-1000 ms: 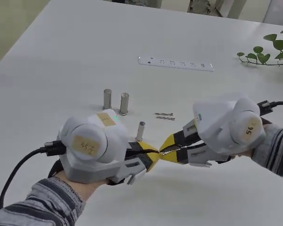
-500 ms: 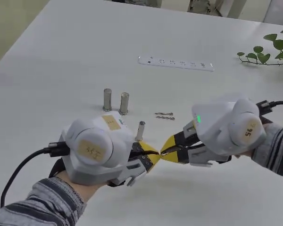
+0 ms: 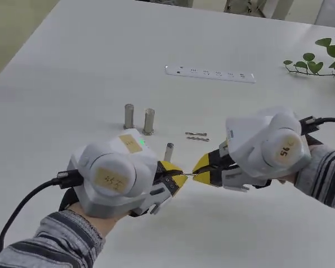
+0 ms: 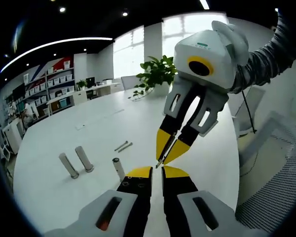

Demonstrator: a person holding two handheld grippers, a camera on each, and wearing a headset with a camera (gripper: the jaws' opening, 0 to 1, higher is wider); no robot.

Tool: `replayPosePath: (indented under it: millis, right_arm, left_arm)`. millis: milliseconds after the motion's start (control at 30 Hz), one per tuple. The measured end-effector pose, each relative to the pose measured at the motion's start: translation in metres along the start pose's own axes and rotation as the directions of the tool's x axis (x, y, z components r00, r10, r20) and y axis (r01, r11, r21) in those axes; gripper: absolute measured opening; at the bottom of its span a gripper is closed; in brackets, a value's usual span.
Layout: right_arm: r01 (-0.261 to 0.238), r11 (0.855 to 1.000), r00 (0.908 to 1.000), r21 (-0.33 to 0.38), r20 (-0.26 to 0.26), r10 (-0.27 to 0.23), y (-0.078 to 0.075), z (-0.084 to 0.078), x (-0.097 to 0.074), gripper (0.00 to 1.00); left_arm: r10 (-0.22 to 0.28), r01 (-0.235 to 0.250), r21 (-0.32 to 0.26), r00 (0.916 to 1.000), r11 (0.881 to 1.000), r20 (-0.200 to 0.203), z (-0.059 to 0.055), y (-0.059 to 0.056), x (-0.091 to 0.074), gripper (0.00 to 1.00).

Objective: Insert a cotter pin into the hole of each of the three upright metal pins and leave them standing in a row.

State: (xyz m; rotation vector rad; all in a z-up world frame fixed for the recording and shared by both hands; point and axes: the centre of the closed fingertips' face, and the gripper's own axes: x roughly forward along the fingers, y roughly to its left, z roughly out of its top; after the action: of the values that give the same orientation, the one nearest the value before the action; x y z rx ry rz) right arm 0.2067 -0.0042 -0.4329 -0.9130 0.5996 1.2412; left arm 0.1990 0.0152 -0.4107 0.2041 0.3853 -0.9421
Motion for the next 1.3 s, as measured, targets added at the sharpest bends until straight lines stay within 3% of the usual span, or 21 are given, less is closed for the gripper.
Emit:
replayPosePath:
  millis: [200,367,500,667,833,1067,1300]
  right_arm:
    - [0.048,0.997,0.9988,0.058,-0.017,-0.047,-0.014,-0.004,0.002,0.00]
    - [0.094,0.988,0.9948,0.126,-0.050,-0.088,-0.027,-0.011,0.006,0.00]
    - [0.105,0.970,0.9938,0.221,-0.058,-0.094,-0.032,-0.013,0.009,0.00]
    - [0.118,0.958,0.9919,0.260,-0.076,-0.101,-0.038,-0.018,0.016,0.00]
    - [0.121,0.938,0.9918,0.325,-0.079,-0.101,-0.041,-0.021,0.021,0.00]
    - [0.115,0.916,0.9930,0.383,-0.068,-0.096,-0.043,-0.021,0.028,0.00]
    - [0.105,0.910,0.9943,0.400,-0.055,-0.091,-0.042,-0.017,0.033,0.00]
  left_arm:
    - [0.063,-0.063,-0.001,0.9976,0.998,0.028,0.002,0.013,0.001,0.10]
    - [0.148,-0.148,0.004,0.9889,0.989,0.011,-0.003,0.030,0.003,0.14]
    - [0.185,-0.185,-0.025,0.9826,0.982,0.012,-0.005,0.040,0.005,0.16]
    - [0.222,-0.222,-0.038,0.9751,0.974,-0.009,-0.009,0.053,0.010,0.16]
    - [0.238,-0.238,-0.038,0.9711,0.970,-0.022,-0.012,0.062,0.019,0.16]
    - [0.231,-0.233,-0.042,0.9722,0.972,-0.037,-0.017,0.065,0.032,0.16]
    - [0.233,-0.237,-0.062,0.9704,0.969,-0.063,-0.028,0.068,0.045,0.16]
